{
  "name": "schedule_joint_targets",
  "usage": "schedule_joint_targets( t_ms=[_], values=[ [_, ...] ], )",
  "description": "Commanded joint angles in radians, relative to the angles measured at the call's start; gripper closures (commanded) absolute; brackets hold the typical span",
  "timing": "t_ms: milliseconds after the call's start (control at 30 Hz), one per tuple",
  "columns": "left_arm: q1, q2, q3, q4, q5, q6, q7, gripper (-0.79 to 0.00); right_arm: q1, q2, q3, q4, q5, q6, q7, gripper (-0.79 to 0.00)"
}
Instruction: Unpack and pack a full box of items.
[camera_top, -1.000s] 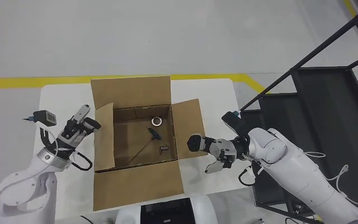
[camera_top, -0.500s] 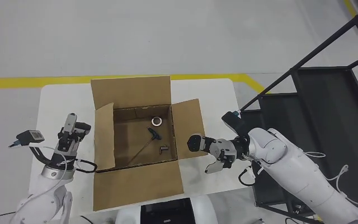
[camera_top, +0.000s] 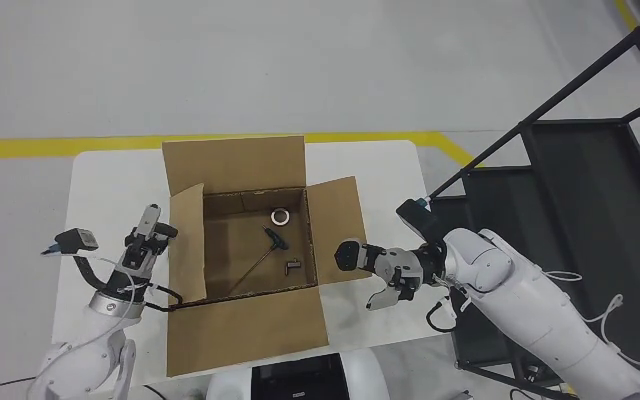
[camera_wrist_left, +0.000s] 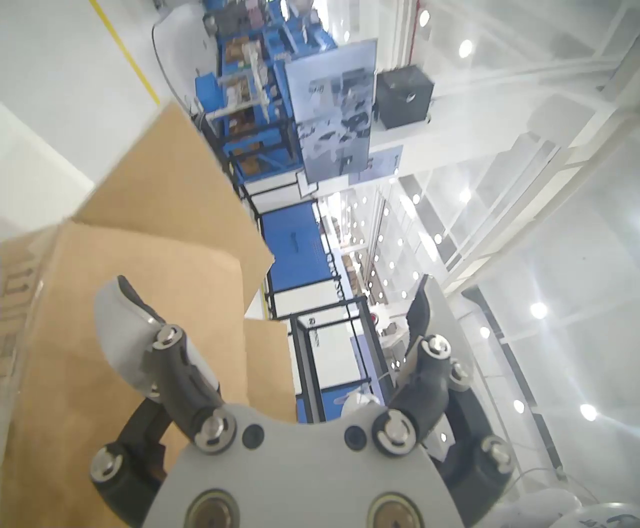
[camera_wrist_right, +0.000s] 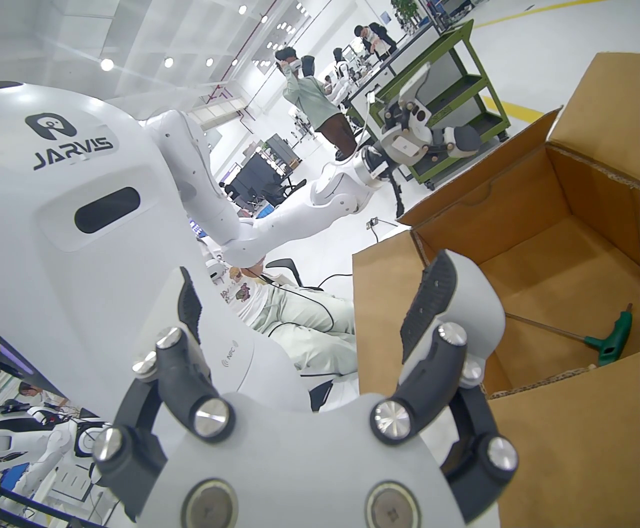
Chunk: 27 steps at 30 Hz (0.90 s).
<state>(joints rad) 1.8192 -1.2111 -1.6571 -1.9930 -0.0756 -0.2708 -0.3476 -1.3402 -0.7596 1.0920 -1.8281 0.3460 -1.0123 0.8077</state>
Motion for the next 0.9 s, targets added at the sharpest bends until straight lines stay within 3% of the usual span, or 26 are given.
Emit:
schedule_joint_targets(
  t_ms=[0,267,400,533,700,867],
  values=[
    [-0.017,0.001,0.019,0.017,0.004,0.020,-0.043,-0.785,-0.005,-0.001,0.006,0.014,-0.008,0.026,-0.019,-0.785],
    [-0.047,0.002,0.044,0.045,0.000,0.035,-0.066,-0.785,-0.091,-0.003,0.093,0.122,-0.097,0.133,-0.211,-0.785],
    [-0.039,0.003,0.038,0.032,-0.013,0.017,-0.065,-0.785,-0.122,-0.011,0.124,0.162,-0.138,0.129,-0.328,-0.785],
    [-0.024,0.004,0.028,0.019,-0.034,0.002,-0.066,-0.785,-0.141,-0.022,0.116,0.197,-0.194,0.217,-0.393,-0.785],
    [-0.015,0.005,0.022,0.015,-0.038,-0.007,-0.065,-0.785,-0.095,-0.047,0.032,0.224,-0.193,0.290,-0.368,-0.785],
    [-0.010,0.005,0.023,0.012,-0.035,-0.011,-0.064,-0.785,-0.005,-0.081,-0.079,0.227,-0.126,0.227,-0.286,-0.785]
  ],
)
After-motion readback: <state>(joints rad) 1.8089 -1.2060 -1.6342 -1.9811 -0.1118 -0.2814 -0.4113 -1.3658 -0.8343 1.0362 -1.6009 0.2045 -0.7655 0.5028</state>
